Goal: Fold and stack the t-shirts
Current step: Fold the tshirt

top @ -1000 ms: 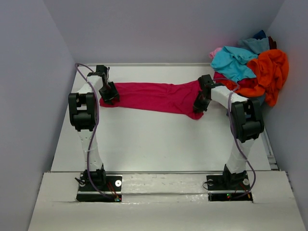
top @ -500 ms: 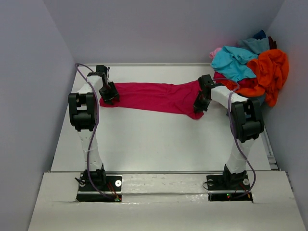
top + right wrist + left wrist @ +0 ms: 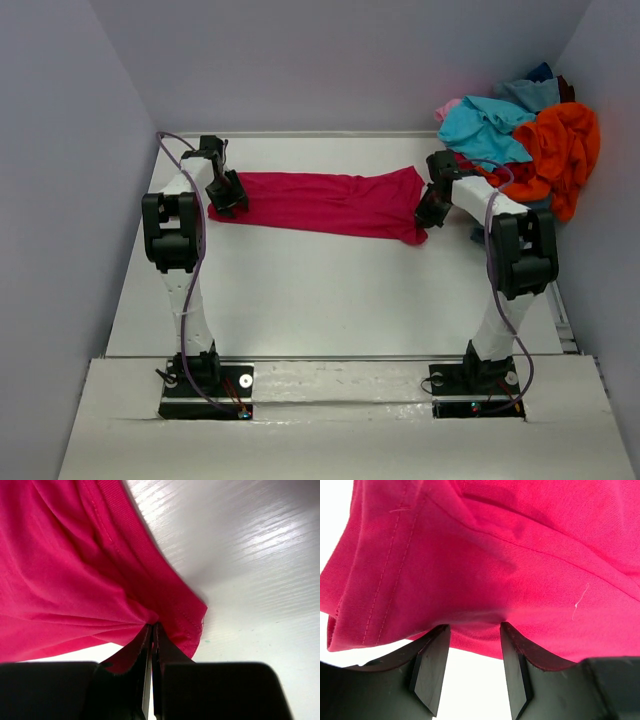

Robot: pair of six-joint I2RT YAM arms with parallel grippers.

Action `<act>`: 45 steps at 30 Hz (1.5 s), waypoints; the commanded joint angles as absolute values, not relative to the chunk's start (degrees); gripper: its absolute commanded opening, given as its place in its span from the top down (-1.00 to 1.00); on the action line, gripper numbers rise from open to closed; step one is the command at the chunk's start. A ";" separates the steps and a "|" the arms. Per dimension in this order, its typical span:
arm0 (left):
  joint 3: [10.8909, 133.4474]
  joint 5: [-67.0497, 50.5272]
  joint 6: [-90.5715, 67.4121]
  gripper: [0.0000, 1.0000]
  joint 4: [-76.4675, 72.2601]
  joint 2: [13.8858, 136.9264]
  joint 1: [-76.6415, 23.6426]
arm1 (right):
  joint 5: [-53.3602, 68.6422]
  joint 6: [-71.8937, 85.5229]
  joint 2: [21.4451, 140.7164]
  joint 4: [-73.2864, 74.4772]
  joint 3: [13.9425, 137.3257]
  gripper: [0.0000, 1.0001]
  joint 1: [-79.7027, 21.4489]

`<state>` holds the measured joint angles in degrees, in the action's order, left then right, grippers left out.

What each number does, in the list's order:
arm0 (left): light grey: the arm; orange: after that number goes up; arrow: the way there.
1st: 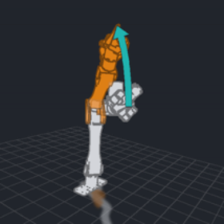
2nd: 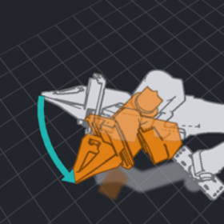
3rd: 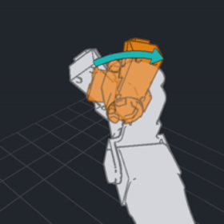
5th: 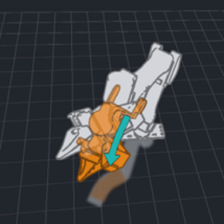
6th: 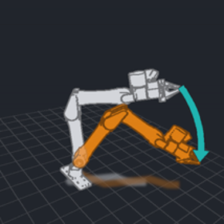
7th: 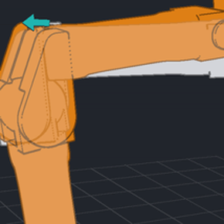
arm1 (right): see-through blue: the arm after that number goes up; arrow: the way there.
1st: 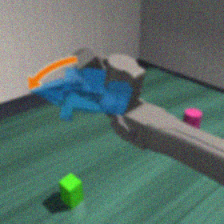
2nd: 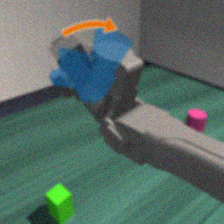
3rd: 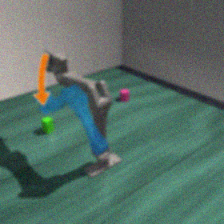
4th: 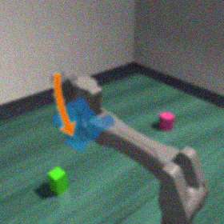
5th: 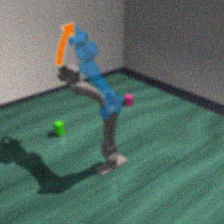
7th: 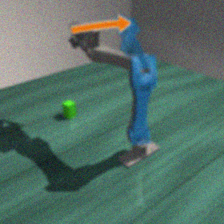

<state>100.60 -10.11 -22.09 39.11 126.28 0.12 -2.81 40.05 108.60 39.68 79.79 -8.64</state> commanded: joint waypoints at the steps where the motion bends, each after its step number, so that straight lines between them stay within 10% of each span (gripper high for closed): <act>1: 99.58 -10.20 -21.36 -0.13 39.81 122.78 0.26 | -5.01 39.03 106.96 41.40 81.65 0.86 -7.65; 8: 99.58 -10.11 -21.18 -0.13 39.99 122.70 0.26 | -3.60 37.44 109.16 42.54 83.05 0.81 -7.65; 18: 99.58 -9.85 -21.27 -0.13 40.08 122.43 0.26 | -4.83 36.91 107.67 44.56 85.60 0.09 -7.65; 45: 109.24 -7.30 -20.66 -0.13 43.06 120.85 -2.20 | 14.15 35.68 120.67 41.31 96.77 0.13 -15.11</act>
<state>104.18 -9.15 -21.85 40.77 125.75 -0.89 11.62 35.79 118.83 42.61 95.53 -13.93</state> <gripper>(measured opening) 0.567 0.438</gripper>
